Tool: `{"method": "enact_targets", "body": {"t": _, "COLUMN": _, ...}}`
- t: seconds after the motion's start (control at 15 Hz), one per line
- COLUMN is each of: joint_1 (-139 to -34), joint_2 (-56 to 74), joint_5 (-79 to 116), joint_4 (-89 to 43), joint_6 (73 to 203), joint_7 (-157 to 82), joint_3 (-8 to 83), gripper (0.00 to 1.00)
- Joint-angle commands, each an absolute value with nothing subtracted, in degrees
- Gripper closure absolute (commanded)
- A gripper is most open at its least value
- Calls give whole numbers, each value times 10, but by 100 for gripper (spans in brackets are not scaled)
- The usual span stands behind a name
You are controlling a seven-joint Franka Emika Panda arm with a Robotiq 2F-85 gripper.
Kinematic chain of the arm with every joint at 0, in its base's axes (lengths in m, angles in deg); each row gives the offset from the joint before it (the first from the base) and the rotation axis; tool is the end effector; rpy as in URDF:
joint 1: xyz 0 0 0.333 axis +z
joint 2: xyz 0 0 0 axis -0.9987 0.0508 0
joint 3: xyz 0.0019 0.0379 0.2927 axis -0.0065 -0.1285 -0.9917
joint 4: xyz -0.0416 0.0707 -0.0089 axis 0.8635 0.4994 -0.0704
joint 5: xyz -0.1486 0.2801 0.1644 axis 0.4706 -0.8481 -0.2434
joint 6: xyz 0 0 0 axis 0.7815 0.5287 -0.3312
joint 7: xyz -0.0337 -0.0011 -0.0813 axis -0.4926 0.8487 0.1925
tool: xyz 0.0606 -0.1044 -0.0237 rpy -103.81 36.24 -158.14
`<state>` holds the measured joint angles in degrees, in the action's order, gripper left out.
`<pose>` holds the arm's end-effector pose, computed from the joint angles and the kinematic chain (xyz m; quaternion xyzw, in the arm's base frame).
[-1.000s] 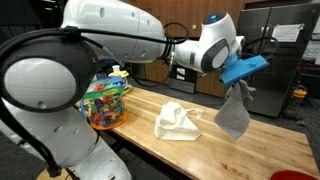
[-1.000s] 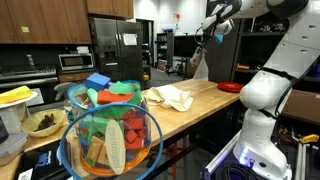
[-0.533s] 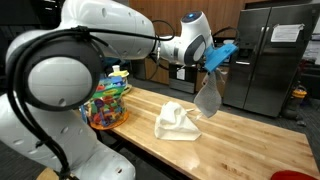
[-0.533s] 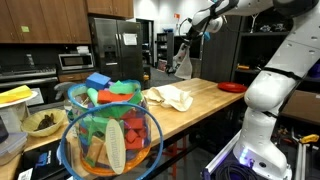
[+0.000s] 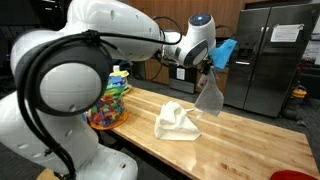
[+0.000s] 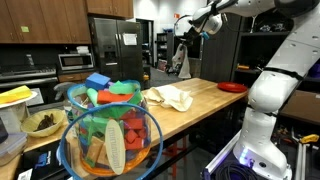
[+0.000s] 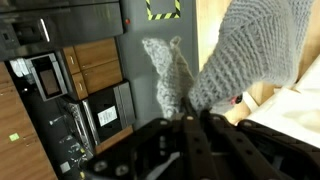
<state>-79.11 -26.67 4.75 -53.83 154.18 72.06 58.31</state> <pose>0.4654 -0.1748 0.5952 0.7091 0.5797 0.3066 0.2591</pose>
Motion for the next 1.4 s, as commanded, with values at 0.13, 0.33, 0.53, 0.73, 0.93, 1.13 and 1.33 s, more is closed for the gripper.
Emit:
{"method": "enact_targets", "body": {"t": 0.13, "joint_1": -785, "joint_2": -307, "joint_5": -14, "joint_4": -568, "joint_6": 1559, "joint_7": 821, "joint_3": 554, "gripper": 99}}
{"method": "enact_targets", "body": {"t": 0.33, "joint_1": -781, "joint_2": -352, "joint_5": -9, "joint_4": -622, "joint_6": 1564, "joint_7": 832, "joint_3": 517, "gripper": 99}}
{"method": "enact_targets", "body": {"t": 0.53, "joint_1": -761, "joint_2": -415, "joint_5": -4, "joint_4": -691, "joint_6": 1552, "joint_7": 861, "joint_3": 496, "gripper": 99}}
{"method": "enact_targets", "body": {"t": 0.73, "joint_1": -740, "joint_2": -476, "joint_5": 15, "joint_4": -755, "joint_6": 1524, "joint_7": 903, "joint_3": 493, "gripper": 99}}
{"method": "enact_targets", "body": {"t": 0.93, "joint_1": -730, "joint_2": -524, "joint_5": 36, "joint_4": -799, "joint_6": 1498, "joint_7": 931, "joint_3": 486, "gripper": 99}}
{"method": "enact_targets", "body": {"t": 1.13, "joint_1": -717, "joint_2": -561, "joint_5": 52, "joint_4": -828, "joint_6": 1473, "joint_7": 952, "joint_3": 477, "gripper": 99}}
{"method": "enact_targets", "body": {"t": 1.33, "joint_1": -700, "joint_2": -592, "joint_5": 55, "joint_4": -844, "joint_6": 1452, "joint_7": 957, "joint_3": 466, "gripper": 99}}
